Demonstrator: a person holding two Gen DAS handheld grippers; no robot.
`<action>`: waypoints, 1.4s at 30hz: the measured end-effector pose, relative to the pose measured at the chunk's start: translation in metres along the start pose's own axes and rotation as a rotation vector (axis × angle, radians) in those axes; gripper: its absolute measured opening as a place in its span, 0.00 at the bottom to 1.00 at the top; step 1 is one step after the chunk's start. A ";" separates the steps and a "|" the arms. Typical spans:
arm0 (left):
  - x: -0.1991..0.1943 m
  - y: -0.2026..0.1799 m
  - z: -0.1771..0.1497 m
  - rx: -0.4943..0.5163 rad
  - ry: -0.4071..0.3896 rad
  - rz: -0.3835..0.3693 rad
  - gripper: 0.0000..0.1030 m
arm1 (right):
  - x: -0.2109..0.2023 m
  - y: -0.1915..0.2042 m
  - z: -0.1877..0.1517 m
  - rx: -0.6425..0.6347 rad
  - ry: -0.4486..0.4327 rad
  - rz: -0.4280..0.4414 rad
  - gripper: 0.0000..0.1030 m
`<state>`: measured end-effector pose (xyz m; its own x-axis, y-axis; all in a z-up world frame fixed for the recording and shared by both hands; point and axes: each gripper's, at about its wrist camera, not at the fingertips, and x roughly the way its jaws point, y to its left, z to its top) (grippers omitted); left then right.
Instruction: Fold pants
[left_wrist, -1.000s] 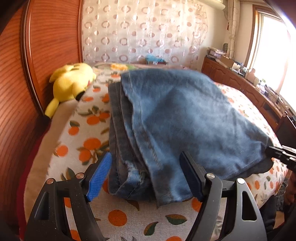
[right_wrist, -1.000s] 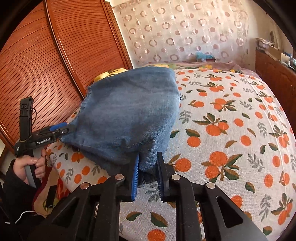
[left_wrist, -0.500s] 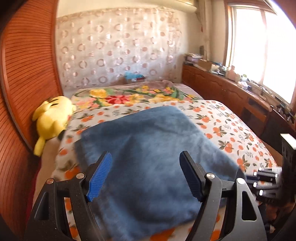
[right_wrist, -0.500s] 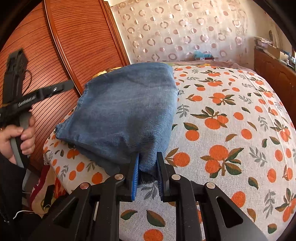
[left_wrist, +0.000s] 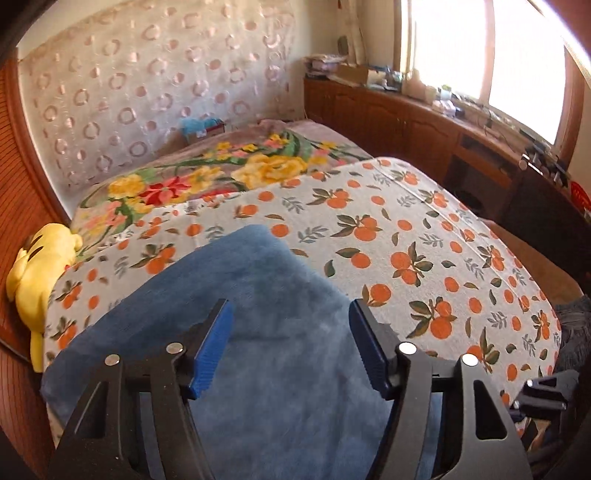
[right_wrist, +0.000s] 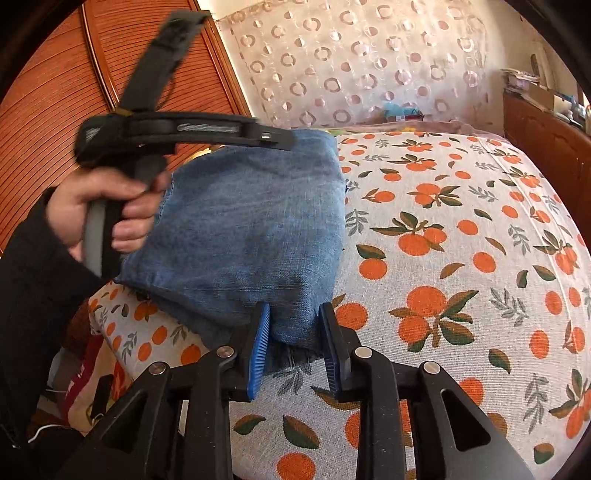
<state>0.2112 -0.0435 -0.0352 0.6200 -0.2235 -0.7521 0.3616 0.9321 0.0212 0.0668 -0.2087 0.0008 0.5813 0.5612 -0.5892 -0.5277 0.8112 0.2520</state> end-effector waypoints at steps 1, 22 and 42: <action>0.009 -0.002 0.004 0.003 0.020 -0.006 0.64 | 0.001 -0.001 0.000 0.000 -0.001 0.003 0.27; 0.085 -0.010 0.021 0.017 0.172 0.113 0.37 | 0.014 -0.010 -0.001 0.031 0.013 0.059 0.27; -0.060 0.072 -0.004 -0.182 -0.106 0.048 0.06 | -0.021 0.044 0.036 -0.106 -0.044 0.128 0.15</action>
<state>0.1966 0.0379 0.0087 0.7066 -0.1978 -0.6795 0.2041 0.9763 -0.0719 0.0538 -0.1791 0.0517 0.5304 0.6673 -0.5229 -0.6603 0.7120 0.2388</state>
